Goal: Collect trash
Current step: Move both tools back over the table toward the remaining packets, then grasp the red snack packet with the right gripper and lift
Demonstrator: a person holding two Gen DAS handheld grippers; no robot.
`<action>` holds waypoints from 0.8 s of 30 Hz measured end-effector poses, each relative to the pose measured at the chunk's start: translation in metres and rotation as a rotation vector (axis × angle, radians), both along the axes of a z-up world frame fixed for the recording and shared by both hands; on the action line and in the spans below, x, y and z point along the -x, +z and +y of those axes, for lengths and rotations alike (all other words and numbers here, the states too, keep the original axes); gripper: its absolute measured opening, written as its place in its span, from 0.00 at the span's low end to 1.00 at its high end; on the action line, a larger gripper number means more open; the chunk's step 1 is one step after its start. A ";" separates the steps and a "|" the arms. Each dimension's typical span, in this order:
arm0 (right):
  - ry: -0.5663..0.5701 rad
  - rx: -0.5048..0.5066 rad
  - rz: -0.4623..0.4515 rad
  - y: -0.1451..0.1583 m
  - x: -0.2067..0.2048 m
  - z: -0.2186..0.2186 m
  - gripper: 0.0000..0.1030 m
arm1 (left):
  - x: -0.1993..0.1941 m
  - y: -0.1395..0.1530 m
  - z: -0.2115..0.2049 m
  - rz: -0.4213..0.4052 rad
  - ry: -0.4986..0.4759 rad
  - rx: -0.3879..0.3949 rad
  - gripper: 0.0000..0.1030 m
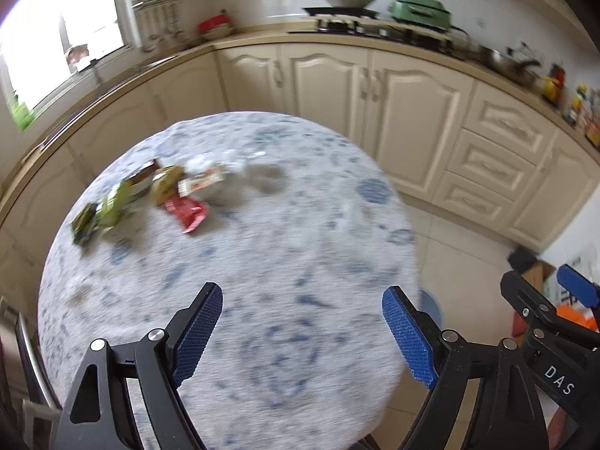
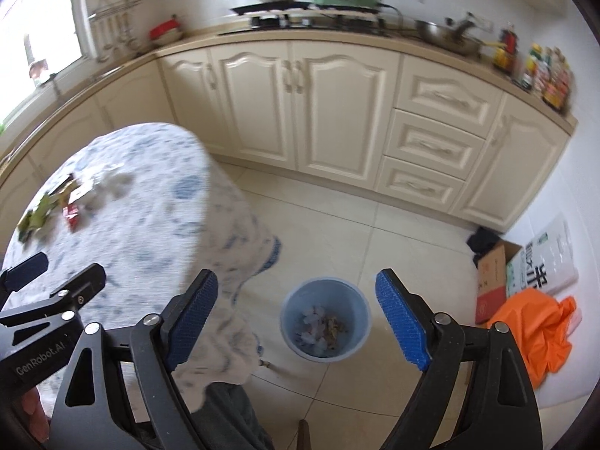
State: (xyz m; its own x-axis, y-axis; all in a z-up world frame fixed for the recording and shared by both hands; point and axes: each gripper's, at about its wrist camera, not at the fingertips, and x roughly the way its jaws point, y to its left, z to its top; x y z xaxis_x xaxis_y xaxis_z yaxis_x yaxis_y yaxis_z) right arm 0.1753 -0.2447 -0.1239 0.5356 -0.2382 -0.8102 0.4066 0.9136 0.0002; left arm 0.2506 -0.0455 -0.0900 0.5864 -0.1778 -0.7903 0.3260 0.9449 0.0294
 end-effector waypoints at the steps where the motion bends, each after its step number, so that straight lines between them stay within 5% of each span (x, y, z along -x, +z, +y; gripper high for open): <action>1: 0.012 0.002 0.001 0.001 -0.004 0.007 0.90 | 0.000 0.001 0.009 -0.001 0.022 0.003 0.84; 14: 0.228 0.027 0.023 0.004 -0.073 0.103 0.96 | -0.022 0.009 0.119 -0.004 0.275 0.009 0.91; 24: 0.447 0.037 0.050 -0.009 -0.146 0.174 0.96 | -0.081 -0.007 0.176 0.047 0.413 0.017 0.92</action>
State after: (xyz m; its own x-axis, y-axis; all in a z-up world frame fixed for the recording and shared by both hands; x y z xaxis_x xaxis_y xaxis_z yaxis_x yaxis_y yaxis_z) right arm 0.3208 -0.0710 -0.1330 0.5533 -0.0214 -0.8327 -0.0295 0.9985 -0.0452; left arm 0.3320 0.1303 -0.0971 0.5741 0.0517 -0.8172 -0.0797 0.9968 0.0071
